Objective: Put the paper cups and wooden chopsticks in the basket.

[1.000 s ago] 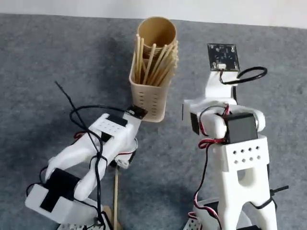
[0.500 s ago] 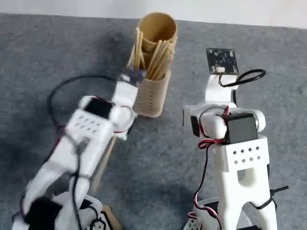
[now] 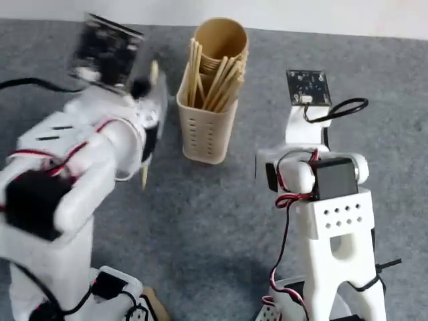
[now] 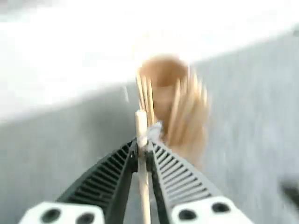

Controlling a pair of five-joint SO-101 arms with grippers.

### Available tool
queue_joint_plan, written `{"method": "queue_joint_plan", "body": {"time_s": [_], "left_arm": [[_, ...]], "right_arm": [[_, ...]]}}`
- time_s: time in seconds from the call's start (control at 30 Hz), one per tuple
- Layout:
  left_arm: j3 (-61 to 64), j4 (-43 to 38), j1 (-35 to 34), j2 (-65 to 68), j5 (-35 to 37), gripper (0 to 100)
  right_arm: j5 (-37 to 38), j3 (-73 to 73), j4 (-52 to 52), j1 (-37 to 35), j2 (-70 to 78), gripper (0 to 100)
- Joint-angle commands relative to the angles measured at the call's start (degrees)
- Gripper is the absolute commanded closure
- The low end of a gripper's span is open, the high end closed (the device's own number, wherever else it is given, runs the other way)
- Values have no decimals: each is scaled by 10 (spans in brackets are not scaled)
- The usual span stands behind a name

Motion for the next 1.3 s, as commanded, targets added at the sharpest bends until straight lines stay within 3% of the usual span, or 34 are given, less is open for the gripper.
{"method": "queue_joint_plan", "body": {"time_s": [0.0,0.13,0.37,0.57,0.73,0.83,1.0,1.17,1.27], "left_arm": [[-23,-224,9,-8,-3,995],[61,-413,16,6,25,995],[56,-498,27,116,30,995],[29,-459,24,181,29,963],[29,-398,23,164,26,739],[29,-369,16,138,25,754],[46,-295,-25,91,25,844],[153,-198,-59,28,25,864],[284,-186,-73,-43,25,864]], "right_arm": [[4,28,-7,0,-12,764],[3,87,-55,-35,-15,764],[3,161,-118,-47,-15,764],[5,168,-121,-44,-15,764],[4,168,-117,-44,-15,764],[3,167,-101,-44,-15,778],[7,124,-76,-44,-77,992],[7,193,-82,-45,-218,995],[7,279,-98,-44,-311,994]]}}
